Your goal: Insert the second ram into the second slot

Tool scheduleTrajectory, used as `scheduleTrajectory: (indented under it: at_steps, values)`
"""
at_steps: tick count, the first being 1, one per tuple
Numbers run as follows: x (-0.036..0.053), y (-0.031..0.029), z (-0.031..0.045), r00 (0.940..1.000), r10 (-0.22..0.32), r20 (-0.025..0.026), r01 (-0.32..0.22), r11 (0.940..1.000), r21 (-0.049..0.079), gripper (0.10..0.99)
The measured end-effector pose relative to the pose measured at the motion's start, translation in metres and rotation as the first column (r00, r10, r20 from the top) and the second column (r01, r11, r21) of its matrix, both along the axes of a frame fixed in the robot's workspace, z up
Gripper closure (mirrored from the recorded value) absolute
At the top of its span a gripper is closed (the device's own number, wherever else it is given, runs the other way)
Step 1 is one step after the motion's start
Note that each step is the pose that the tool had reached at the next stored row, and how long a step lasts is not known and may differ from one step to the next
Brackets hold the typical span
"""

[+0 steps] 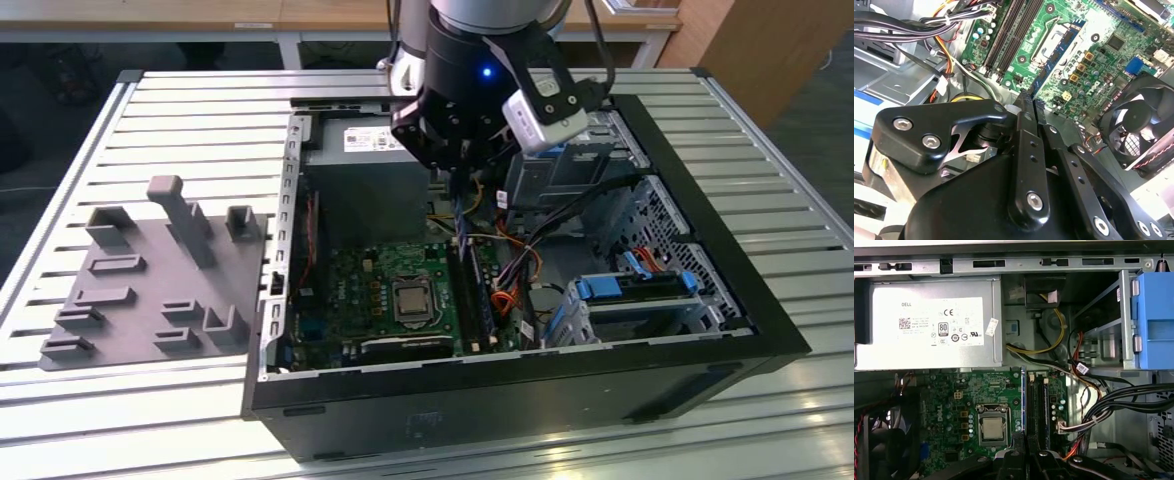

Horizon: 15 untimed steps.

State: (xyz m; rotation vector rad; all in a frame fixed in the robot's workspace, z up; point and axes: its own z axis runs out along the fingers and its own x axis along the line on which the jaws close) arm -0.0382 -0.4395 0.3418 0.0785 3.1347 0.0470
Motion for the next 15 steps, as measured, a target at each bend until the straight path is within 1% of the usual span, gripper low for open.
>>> scheduleTrajectory:
  at_steps: [15]
  values:
    - [0.0000,0.0000,-0.0077,1.0000,0.000,0.0001,0.000,1.0000,0.000,0.949]
